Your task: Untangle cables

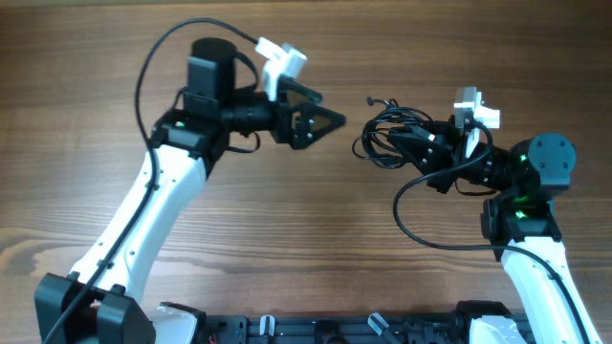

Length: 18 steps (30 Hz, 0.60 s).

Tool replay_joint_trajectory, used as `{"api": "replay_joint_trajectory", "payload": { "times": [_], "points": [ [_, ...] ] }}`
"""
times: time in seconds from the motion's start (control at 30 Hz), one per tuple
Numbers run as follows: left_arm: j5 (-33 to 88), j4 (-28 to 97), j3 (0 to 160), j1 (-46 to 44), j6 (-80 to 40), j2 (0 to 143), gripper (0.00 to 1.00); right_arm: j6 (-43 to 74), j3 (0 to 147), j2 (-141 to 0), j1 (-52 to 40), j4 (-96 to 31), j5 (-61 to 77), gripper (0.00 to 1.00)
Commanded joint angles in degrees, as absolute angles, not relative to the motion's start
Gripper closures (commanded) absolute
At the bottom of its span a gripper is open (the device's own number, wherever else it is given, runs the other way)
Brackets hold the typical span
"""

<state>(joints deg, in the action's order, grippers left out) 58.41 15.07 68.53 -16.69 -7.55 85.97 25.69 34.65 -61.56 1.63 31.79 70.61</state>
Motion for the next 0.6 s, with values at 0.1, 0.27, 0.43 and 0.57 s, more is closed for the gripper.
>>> {"api": "replay_joint_trajectory", "payload": {
  "times": [0.1,0.27,0.43,0.57],
  "points": [
    [59.61,15.27,68.90,-19.81,-6.39,85.08,0.00,25.63,35.18,-61.67,1.85,32.18,72.64,0.96],
    [54.65,15.20,68.90,-23.46,-6.39,85.08,0.00,25.61,35.18,-61.67,1.85,32.34,72.97,0.96],
    [48.95,15.09,68.90,-25.63,-6.39,85.08,0.00,25.63,35.18,-61.67,1.85,32.34,73.38,0.96],
    [47.75,15.11,68.90,-25.61,-6.42,85.08,0.00,25.63,35.18,-61.67,1.85,32.34,73.43,0.96]
  ]
}}
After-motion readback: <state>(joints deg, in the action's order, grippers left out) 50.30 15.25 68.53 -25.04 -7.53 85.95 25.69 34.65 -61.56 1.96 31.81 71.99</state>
